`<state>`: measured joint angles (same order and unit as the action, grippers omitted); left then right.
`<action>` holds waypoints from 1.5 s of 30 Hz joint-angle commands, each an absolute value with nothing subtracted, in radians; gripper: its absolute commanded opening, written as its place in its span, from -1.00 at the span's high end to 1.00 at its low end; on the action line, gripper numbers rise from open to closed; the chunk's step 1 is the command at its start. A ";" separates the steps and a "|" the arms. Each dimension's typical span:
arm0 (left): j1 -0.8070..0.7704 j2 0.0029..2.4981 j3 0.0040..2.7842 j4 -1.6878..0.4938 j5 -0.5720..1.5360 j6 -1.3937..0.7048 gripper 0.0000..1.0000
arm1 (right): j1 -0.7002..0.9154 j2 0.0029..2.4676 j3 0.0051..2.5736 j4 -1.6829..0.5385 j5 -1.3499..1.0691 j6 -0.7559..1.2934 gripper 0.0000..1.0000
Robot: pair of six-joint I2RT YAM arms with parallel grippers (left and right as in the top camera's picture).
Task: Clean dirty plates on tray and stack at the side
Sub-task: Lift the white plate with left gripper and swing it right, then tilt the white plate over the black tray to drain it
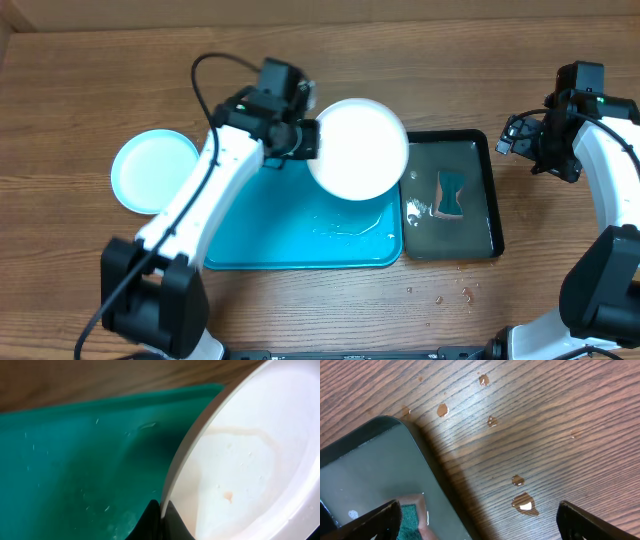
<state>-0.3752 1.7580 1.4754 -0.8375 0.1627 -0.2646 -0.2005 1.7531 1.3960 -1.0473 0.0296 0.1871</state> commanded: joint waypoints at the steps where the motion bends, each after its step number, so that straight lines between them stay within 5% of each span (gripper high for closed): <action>1: -0.461 1.705 1.537 -0.836 -0.005 -0.319 0.92 | -0.203 1.745 1.407 -1.042 0.033 0.194 -1.00; 24: -0.941 1.706 1.547 -0.735 -0.791 -0.299 0.92 | -0.203 1.745 1.407 -1.042 0.033 0.194 -1.00; 37: -1.159 1.706 1.547 -0.591 -1.237 0.001 0.92 | -0.203 1.745 1.407 -1.042 0.033 0.194 -1.00; 45: -1.241 1.706 1.547 -0.447 -1.319 0.164 0.92 | -0.203 1.745 1.407 -1.042 0.033 0.194 -1.00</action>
<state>-1.2224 1.7130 1.5291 -0.4709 -1.2392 0.0780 -0.2005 1.7535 1.3960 -1.0470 0.0299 0.1871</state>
